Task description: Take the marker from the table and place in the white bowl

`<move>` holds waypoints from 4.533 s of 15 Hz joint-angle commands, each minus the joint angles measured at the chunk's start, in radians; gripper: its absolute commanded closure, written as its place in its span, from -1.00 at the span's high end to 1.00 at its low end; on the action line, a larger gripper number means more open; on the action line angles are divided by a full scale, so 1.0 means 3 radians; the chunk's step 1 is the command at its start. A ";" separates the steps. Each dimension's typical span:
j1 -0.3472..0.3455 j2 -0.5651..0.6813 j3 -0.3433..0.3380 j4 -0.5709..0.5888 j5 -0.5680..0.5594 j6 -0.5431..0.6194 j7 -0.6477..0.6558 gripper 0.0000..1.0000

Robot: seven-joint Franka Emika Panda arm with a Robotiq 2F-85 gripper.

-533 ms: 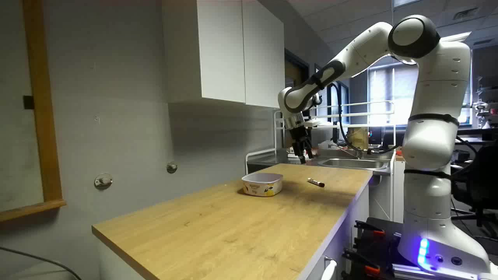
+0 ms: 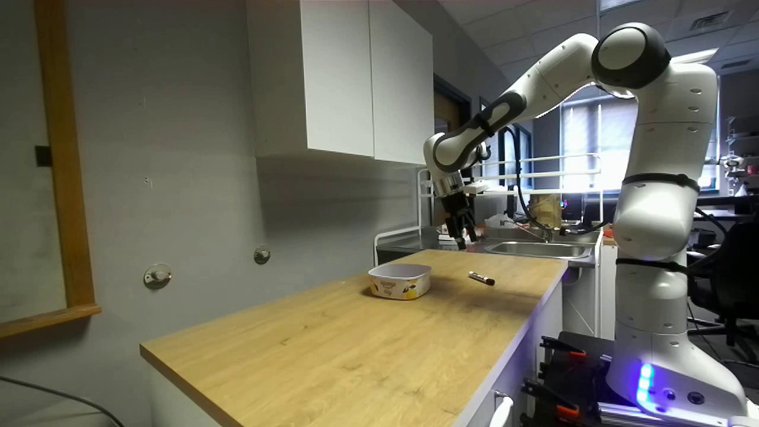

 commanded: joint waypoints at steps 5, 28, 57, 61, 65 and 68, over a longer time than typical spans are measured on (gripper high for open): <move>-0.0091 0.0211 -0.0217 0.0131 0.0273 0.0158 -0.0085 1.00; -0.0494 0.0993 -0.0619 0.0089 0.1137 0.1025 0.0340 1.00; -0.0171 0.0055 -0.0082 0.0190 0.0007 0.1706 0.2158 -0.85; -0.0134 0.0108 0.0142 0.0296 -0.0203 0.1793 0.2530 -0.85; -0.0035 0.0281 0.0301 0.0405 -0.0399 0.1726 0.2797 -0.85; 0.0098 0.0444 0.0394 0.0474 -0.0562 0.1659 0.2958 -0.85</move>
